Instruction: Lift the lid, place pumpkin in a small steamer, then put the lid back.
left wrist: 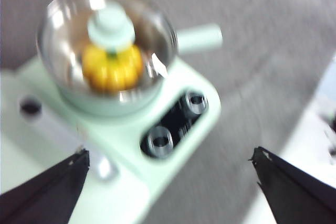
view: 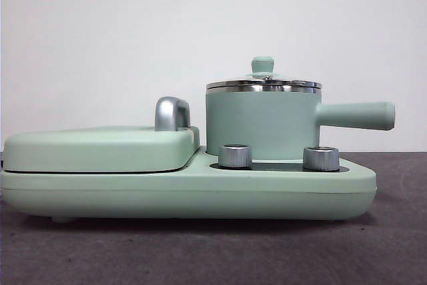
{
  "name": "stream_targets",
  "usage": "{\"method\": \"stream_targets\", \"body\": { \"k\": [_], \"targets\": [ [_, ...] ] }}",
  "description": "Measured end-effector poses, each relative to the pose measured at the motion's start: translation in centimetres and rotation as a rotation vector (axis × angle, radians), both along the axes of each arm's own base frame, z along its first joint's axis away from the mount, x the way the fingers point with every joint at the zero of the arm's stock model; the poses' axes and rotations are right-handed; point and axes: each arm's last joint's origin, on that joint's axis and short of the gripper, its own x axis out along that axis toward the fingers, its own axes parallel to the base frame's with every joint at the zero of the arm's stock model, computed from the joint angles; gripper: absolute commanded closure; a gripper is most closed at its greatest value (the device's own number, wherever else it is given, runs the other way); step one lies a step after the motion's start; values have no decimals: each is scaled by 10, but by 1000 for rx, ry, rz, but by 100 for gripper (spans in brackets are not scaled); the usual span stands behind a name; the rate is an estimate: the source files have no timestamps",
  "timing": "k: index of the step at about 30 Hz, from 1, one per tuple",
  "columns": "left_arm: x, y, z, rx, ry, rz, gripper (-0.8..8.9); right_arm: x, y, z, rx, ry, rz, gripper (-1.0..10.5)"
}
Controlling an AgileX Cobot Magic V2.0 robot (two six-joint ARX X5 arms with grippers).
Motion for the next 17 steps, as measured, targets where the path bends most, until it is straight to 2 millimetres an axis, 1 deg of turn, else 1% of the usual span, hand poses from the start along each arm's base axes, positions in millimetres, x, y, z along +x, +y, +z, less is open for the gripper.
{"method": "stream_targets", "body": {
  "k": [4,8,13,17],
  "targets": [
    [-27,22,11,18,23,2,310,1,1,3,15,-26,0,473],
    [-52,43,15,-10,-4,10,311,2,1,7,38,-65,0,473],
    [-84,69,2,-71,-23,43,313,3,2,8,47,-81,0,473],
    [-110,90,-14,-172,-69,82,314,3,2,8,47,-81,0,473]
  ]
}}
